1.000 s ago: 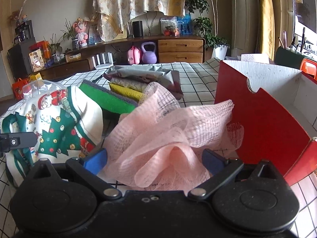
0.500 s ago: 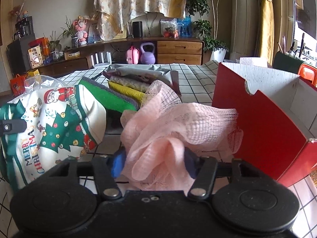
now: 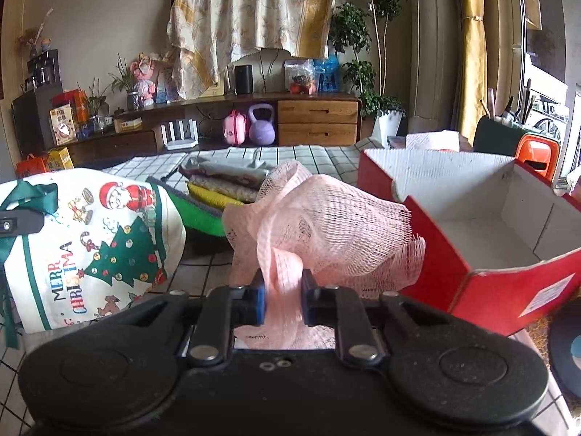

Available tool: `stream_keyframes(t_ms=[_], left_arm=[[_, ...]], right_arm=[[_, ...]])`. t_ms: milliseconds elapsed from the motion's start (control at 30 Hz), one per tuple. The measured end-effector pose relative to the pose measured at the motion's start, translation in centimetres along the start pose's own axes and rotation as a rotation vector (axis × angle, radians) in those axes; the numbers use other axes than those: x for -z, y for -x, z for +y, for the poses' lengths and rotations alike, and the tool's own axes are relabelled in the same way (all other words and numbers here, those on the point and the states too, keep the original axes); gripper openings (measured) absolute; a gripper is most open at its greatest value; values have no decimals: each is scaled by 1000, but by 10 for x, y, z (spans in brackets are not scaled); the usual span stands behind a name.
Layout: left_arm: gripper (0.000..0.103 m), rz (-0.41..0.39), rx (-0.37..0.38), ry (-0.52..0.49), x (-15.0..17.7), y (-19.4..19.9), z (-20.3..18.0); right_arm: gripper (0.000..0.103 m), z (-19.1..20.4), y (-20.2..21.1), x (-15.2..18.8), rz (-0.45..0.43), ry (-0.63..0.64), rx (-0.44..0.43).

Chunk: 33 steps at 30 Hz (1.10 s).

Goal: Organize soft objects
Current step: 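Carry the tote bag and pink puff into the red box and release both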

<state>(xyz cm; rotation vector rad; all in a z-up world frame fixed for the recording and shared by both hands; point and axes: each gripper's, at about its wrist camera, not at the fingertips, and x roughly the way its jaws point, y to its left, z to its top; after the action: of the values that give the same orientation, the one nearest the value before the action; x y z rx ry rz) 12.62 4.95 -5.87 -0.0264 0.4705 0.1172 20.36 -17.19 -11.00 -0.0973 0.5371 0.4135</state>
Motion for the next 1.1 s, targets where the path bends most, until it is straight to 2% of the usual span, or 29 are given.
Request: stream_keyframes(t_ms=[467, 667, 800, 1100], left_arm=[[5, -71, 57, -26, -27, 28, -22], [5, -98, 131, -11, -53, 42, -29], [5, -123, 186, -15, -74, 47, -34], [5, -142, 245, -16, -115, 32, -49]], right_arm=[[16, -25, 67, -23, -52, -13, -88], [16, -43, 86, -37, -68, -31, -102], [16, -54, 94, -49, -86, -35, -96], [16, -86, 99, -65, -124, -47, -56]])
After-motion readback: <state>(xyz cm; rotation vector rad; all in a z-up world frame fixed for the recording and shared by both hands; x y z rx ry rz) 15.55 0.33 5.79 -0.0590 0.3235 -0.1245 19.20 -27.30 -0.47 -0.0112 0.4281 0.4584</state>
